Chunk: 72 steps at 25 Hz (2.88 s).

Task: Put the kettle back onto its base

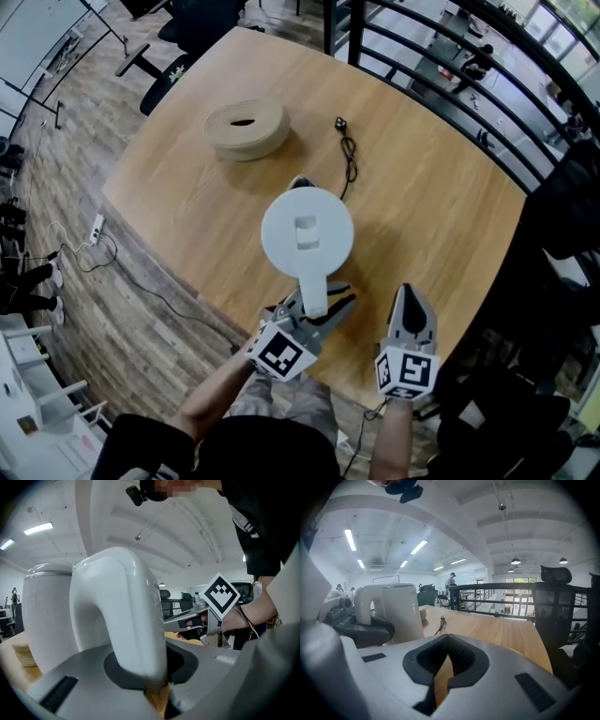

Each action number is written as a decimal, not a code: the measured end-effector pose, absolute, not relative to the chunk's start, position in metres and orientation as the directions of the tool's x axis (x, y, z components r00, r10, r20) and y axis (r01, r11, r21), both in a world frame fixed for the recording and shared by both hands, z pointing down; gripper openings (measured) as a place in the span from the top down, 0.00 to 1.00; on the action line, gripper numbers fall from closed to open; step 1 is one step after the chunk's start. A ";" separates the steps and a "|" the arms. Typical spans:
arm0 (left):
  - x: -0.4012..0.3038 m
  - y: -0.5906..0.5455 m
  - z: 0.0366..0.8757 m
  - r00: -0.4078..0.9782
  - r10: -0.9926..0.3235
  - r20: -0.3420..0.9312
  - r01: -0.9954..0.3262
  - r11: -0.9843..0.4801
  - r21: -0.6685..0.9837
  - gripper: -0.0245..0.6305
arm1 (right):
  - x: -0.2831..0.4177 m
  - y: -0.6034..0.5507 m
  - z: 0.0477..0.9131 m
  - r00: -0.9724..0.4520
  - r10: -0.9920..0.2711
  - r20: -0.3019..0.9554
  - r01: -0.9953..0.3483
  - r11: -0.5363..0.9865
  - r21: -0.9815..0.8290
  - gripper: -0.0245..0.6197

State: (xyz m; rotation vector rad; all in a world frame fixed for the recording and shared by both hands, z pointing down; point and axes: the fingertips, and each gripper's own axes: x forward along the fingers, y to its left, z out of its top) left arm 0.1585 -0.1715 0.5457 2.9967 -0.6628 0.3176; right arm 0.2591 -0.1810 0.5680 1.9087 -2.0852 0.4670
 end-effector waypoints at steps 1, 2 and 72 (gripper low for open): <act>0.158 -0.171 0.547 0.886 -0.413 0.210 -0.423 -0.906 0.003 0.87 | 0.258 -0.180 0.569 -0.091 -0.905 0.415 -0.996 0.076 -0.054 0.96; 0.157 -0.170 0.547 0.885 -0.417 0.209 -0.425 -0.905 -0.003 0.87 | 0.257 -0.180 0.569 -0.092 -0.905 0.416 -0.996 0.076 -0.055 0.96; 0.153 -0.160 0.567 0.855 -0.397 0.334 -0.404 -0.913 -0.049 0.71 | 0.236 -0.180 0.577 -0.138 -0.894 0.426 -0.990 0.124 -0.061 0.96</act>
